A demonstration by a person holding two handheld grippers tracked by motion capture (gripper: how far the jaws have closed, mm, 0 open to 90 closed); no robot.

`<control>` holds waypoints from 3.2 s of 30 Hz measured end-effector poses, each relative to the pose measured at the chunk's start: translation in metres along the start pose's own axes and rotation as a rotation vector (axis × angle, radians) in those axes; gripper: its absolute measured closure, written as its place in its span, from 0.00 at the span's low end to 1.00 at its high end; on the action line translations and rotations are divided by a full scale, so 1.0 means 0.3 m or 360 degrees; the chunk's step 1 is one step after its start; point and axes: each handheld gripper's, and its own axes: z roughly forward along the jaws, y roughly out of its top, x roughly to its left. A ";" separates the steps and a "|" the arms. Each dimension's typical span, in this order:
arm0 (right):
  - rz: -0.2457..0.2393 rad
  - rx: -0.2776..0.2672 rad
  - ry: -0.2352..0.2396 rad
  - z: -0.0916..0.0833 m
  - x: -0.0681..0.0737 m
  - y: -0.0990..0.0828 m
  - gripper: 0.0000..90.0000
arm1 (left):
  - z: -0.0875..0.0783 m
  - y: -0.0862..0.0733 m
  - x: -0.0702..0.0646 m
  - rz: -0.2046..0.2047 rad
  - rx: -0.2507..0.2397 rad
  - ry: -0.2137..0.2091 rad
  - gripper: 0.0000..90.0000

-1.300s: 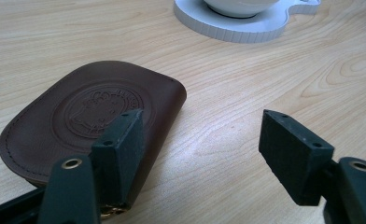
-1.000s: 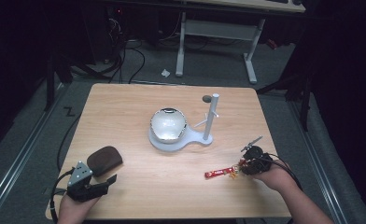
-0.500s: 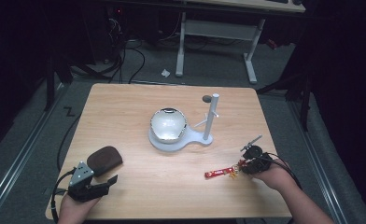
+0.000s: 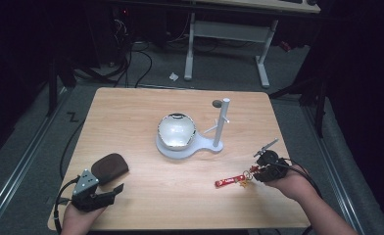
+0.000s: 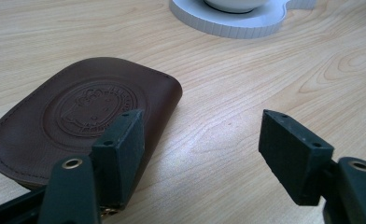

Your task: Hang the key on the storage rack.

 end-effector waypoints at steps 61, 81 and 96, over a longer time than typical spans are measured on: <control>-0.0054 -0.0167 0.0021 -0.412 0.054 0.150 0.76 | -0.033 0.001 0.019 -0.0055 -0.0083 0.0056 0.35; -0.0083 -0.0190 0.0027 -0.410 0.047 0.240 0.76 | -0.107 -0.019 0.121 -0.0208 -0.0171 0.0222 0.32; -0.0089 -0.0209 0.0034 -0.434 0.058 0.311 0.76 | -0.120 -0.034 0.154 -0.0266 -0.0177 0.0229 0.32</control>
